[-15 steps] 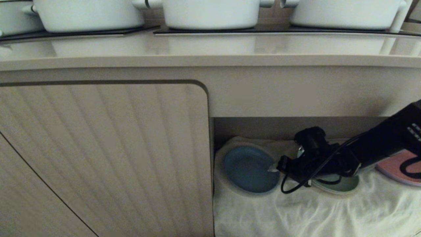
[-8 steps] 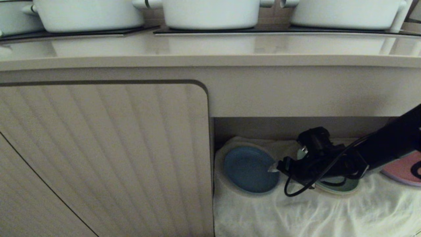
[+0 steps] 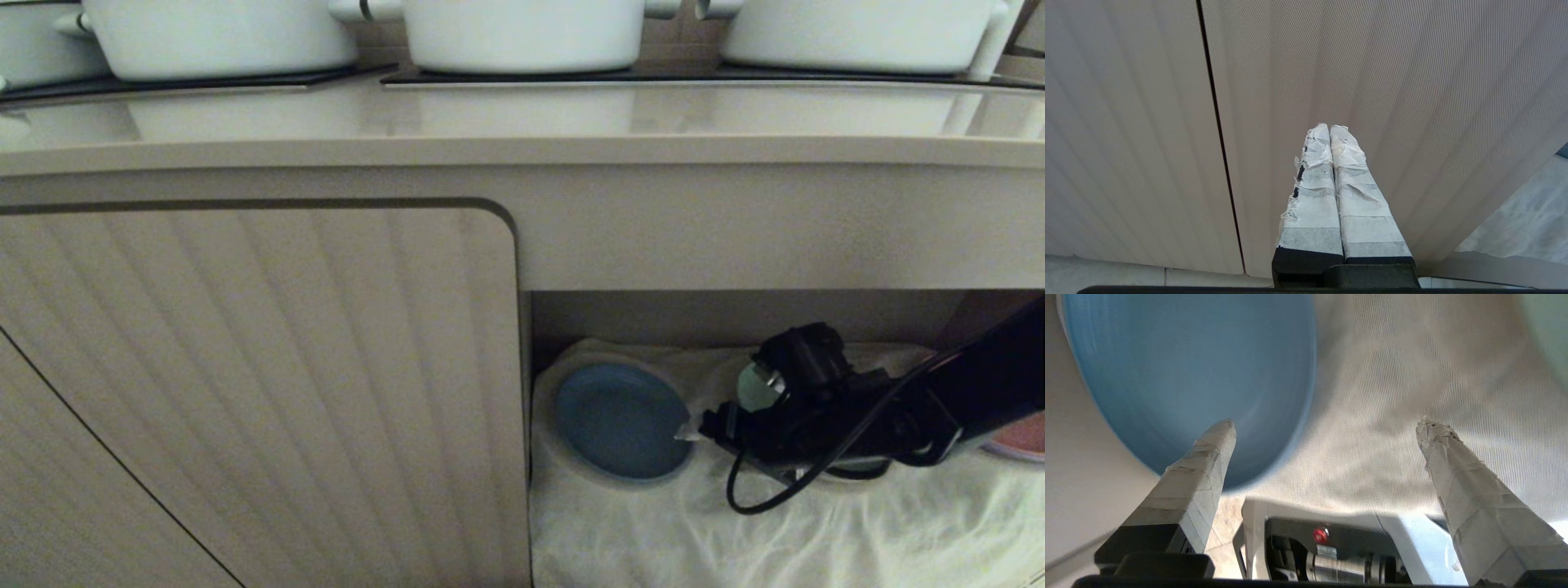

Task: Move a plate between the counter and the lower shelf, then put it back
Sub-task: Put the plate in the cupboard, then pick up the plate in the cupboard

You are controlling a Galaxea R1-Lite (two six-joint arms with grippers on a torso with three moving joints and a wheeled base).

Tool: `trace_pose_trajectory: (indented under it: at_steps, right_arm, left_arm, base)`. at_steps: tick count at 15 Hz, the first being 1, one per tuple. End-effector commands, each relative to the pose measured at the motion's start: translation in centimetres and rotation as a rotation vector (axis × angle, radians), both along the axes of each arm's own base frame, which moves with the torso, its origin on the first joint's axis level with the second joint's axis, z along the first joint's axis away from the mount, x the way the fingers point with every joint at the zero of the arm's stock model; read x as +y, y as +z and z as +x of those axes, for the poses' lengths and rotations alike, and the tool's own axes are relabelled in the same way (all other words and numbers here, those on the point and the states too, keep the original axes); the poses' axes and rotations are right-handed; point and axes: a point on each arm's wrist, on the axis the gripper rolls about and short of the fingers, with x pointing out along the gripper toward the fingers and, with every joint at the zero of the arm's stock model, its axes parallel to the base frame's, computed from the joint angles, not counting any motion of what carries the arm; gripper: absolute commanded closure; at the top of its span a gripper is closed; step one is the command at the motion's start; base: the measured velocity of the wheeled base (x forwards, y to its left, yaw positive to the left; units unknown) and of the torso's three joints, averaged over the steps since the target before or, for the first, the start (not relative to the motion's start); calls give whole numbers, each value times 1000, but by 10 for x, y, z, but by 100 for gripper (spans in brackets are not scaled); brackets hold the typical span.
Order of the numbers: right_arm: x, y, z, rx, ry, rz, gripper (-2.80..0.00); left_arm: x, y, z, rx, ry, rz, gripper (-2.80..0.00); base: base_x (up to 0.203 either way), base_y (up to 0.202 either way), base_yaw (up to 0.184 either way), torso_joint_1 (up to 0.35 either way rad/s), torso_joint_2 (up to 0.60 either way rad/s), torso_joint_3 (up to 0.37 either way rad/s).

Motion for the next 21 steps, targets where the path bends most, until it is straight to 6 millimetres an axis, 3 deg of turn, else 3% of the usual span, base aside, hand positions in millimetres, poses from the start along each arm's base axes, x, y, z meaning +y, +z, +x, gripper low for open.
trace_pose_trajectory:
  at_steps: [1, 2, 3, 4, 12, 21]
  right_arm:
    - [-1, 7, -10, -10, 2, 6, -280]
    - [-3, 8, -14, -10, 3, 6, -280]
    - [-4, 9, -18, -9, 3, 5, -150]
    - [-5, 10, -23, -6, 2, 3, 0]
    - [-10, 20, -42, -20, 3, 8, 0]
    - [-25, 23, -91, -7, 26, -16, 0]
  left_arm:
    - [0, 0, 0, 0, 1, -1, 0]
    - [0, 0, 0, 0, 1, -1, 0]
    - [0, 0, 0, -1, 1, -1, 0]
    - [0, 0, 0, 0, 1, -1, 0]
    - [0, 0, 0, 0, 1, -1, 0]
    - [0, 0, 0, -1, 1, -1, 0]
  base:
    - [0, 0, 0, 0, 0, 0]
    - [0, 0, 0, 0, 0, 0]
    - [0, 0, 0, 0, 0, 0]
    - [0, 0, 0, 0, 0, 0]
    - [0, 0, 0, 0, 0, 0]
    - [0, 0, 0, 0, 0, 0]
